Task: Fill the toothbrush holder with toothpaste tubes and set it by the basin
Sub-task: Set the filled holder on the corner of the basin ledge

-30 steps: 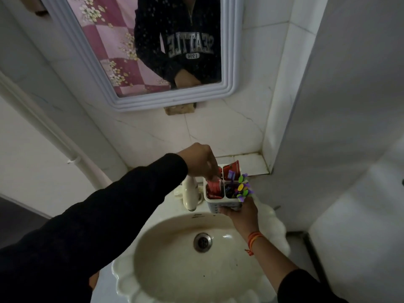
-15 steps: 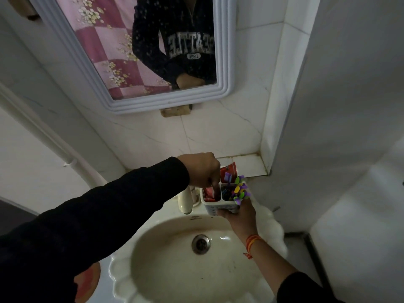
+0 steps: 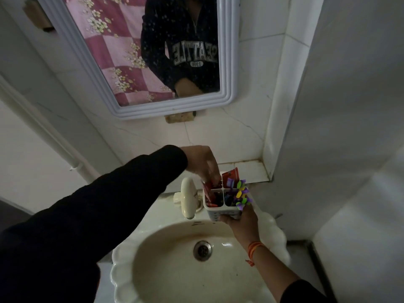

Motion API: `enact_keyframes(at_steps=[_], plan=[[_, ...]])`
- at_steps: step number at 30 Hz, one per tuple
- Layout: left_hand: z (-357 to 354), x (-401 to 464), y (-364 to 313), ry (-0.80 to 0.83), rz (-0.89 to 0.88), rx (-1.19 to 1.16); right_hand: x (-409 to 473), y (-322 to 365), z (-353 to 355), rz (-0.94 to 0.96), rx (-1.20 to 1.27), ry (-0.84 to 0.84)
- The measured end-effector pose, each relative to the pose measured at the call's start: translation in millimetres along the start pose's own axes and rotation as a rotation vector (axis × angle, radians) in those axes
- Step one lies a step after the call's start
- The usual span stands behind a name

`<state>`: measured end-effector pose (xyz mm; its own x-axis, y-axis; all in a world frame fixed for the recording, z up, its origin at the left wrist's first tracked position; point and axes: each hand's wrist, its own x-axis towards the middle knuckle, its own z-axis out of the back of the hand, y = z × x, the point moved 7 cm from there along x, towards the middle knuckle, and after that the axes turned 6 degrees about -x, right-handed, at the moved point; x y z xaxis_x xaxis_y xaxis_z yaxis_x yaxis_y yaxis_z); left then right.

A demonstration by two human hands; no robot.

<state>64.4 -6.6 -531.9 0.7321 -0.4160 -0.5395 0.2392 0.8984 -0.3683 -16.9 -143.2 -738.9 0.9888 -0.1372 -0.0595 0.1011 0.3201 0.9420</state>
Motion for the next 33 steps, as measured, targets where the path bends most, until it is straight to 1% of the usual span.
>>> enact_keyframes(at_steps=[1, 2, 3, 4, 6, 7, 9, 13, 16, 19, 22, 24, 26, 29, 31, 33], plan=[[8.8, 4.5, 4.9, -0.073, 0.013, -0.126, -0.7, -0.1, 0.1, -0.003, -0.002, -0.003], [13.9, 11.3, 11.5, -0.149, 0.042, -0.187, -1.3, -0.7, 0.4, -0.005, -0.006, -0.006], [14.9, 19.6, 18.7, -0.192, 0.089, -0.171, -1.9, -1.5, 0.1, -0.010, -0.007, -0.005], [10.3, 28.4, 24.9, -0.184, 0.141, -0.126, -2.6, -1.4, 0.0, -0.009, -0.013, -0.005], [-10.1, 45.9, 38.3, -0.092, 0.257, -0.109, -3.7, -0.2, -0.2, 0.003, -0.025, -0.003], [-19.3, 51.4, 41.9, -0.051, 0.302, -0.142, -3.3, -0.6, -0.8, 0.003, -0.025, 0.001], [-30.9, 61.6, 45.7, -0.032, 0.361, -0.258, -1.6, -3.8, -1.9, -0.011, -0.025, 0.010], [-27.2, 69.2, 36.6, -0.074, 0.368, -0.357, 1.2, 8.3, 10.2, 0.024, -0.018, -0.004], [-3.7, 69.0, 28.0, -0.156, 0.355, -0.530, 17.5, 25.0, 33.5, 0.077, -0.025, -0.090], [18.5, 76.1, 20.9, -0.246, 0.328, -0.674, 45.7, 39.8, 52.9, 0.118, -0.100, -0.139], [20.4, 94.3, 15.1, -0.294, 0.296, -0.848, 72.7, 46.6, 67.5, 0.070, -0.085, -0.129], [12.6, 104.3, 16.5, -0.335, 0.319, -1.025, 86.0, 47.4, 76.1, 0.066, -0.111, -0.155], [6.0, 106.6, 10.0, -0.334, 0.333, -1.169, 94.0, 45.4, 83.8, 0.051, -0.149, -0.187], [3.1, 108.2, -6.6, -0.307, 0.298, -1.287, 100.8, 35.5, 88.6, -0.008, -0.142, -0.203], [5.8, 105.7, -17.2, -0.314, 0.266, -1.341, 104.9, 29.2, 90.2, -0.044, -0.133, -0.237], [4.2, 107.2, -17.8, -0.350, 0.279, -1.392, 107.9, 25.8, 89.9, -0.077, -0.112, -0.287]])
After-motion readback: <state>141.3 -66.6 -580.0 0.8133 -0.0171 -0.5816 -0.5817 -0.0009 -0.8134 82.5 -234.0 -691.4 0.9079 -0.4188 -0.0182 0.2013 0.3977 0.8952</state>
